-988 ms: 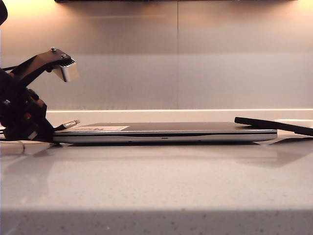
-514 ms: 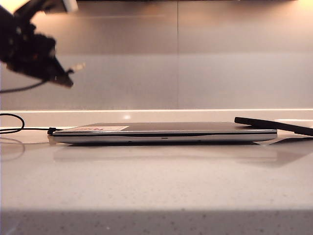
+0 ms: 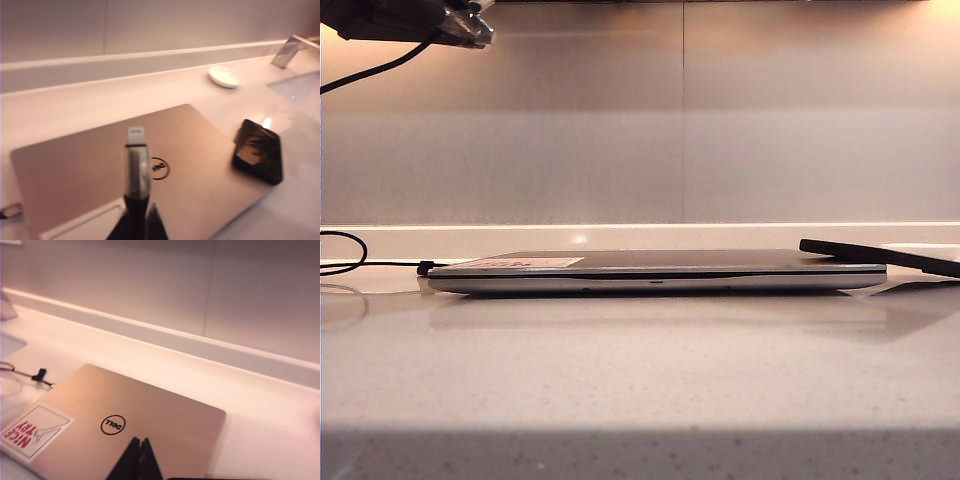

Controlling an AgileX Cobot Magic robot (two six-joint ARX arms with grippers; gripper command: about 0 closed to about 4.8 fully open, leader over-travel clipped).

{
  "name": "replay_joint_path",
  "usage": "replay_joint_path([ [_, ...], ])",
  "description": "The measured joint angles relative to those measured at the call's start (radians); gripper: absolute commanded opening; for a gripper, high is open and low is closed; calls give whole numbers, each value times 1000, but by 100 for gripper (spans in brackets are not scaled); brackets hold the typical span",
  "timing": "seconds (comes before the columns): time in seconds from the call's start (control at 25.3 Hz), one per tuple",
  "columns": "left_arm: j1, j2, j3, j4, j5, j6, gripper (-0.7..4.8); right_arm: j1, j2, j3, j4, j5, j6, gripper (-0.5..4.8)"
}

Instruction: Pick up the charging cable and the phone, plug the charging cable into the charging port on the phone, and finally place them back on the table.

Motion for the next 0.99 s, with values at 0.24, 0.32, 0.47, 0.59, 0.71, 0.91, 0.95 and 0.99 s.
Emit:
replay_joint_path([
  [0.24, -100, 0, 0, 2, 0, -27, -6, -151, 0, 0, -89, -1, 198, -5],
  [0.32, -111, 0, 0, 2, 1, -28, -6, -207, 1, 0, -122, -9, 253, -5],
  [0.47, -115, 0, 0, -15, 1, -28, -6, -316, 37, -1, -198, -114, 390, -5],
  [0.59, -115, 0, 0, -15, 0, -28, -6, -365, 103, -3, -248, -232, 530, 63],
  [0.71, -115, 0, 0, -15, 1, -28, -6, -370, 158, -3, -255, -267, 592, 251],
  [0.91, -115, 0, 0, -15, 1, -28, -6, -371, 233, -3, -266, -315, 693, 278],
  [0.95, -115, 0, 0, -15, 0, -28, -6, -371, 248, -3, -267, -315, 703, 283],
  [0.99, -115, 0, 0, -15, 0, -28, -6, -371, 263, -3, -268, -316, 717, 285],
])
